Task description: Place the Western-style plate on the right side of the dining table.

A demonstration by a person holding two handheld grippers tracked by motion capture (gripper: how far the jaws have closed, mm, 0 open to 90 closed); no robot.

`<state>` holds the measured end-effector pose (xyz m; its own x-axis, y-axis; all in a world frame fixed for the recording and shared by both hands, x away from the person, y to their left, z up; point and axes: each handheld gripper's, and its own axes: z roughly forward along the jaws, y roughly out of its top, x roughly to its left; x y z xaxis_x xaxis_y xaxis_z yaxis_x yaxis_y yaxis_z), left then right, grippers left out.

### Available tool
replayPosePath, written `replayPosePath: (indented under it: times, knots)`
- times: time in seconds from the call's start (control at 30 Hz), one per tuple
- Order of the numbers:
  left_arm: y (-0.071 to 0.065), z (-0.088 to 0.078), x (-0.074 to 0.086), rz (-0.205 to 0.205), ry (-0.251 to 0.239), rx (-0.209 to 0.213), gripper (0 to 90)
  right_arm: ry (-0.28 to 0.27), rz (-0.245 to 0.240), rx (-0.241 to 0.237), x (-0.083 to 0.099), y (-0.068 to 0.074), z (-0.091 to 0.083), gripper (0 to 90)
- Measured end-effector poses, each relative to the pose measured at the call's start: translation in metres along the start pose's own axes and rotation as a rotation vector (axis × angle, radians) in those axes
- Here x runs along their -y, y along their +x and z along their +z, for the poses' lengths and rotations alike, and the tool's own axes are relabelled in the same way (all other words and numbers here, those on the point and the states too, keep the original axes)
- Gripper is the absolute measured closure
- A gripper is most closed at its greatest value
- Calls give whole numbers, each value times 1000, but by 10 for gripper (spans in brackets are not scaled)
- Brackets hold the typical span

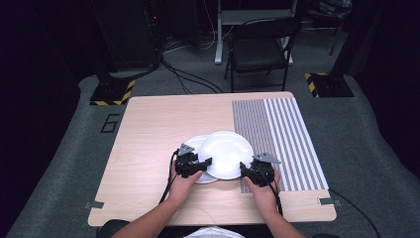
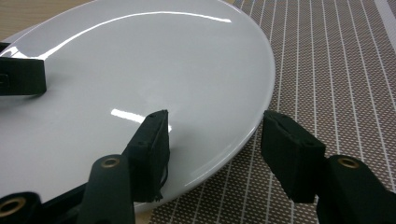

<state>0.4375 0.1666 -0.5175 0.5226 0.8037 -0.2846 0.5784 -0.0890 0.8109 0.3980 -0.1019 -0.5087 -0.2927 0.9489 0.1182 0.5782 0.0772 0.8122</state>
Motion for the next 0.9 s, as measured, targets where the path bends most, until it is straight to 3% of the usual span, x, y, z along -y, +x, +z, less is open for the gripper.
replayPosePath:
  times: [0.17, 0.27, 0.3, 0.4, 0.47, 0.6, 0.7, 0.83, 0.9]
  knots:
    - [-3, 0, 0, 5, -22, 9, 421, -28, 21, -23, -2, 1, -2, 418]
    - [-4, 0, 0, 23, -24, -8, 432, -36, 15, -60, -3, 2, -2, 454]
    - [-4, 0, -1, 44, -29, -23, 439, -36, 7, -52, -2, 3, -1, 457]
    - [-5, 1, -1, 44, -21, -32, 447, -37, -40, -29, -1, 7, 0, 450]
    - [-4, 2, 0, 36, -13, -22, 447, -51, -46, -20, -1, 7, -1, 443]
    - [-4, 1, 0, 38, -13, -27, 447, -82, -83, 38, -2, 4, -3, 397]
    - [-2, 2, 1, 14, -5, -26, 444, -53, -58, 57, -2, -2, 0, 382]
    - [-1, 2, 2, 0, -9, -14, 447, -33, 22, 21, -1, -9, 3, 392]
    - [-2, 3, 2, -6, -11, -1, 447, -24, 19, 19, -1, -9, 3, 387]
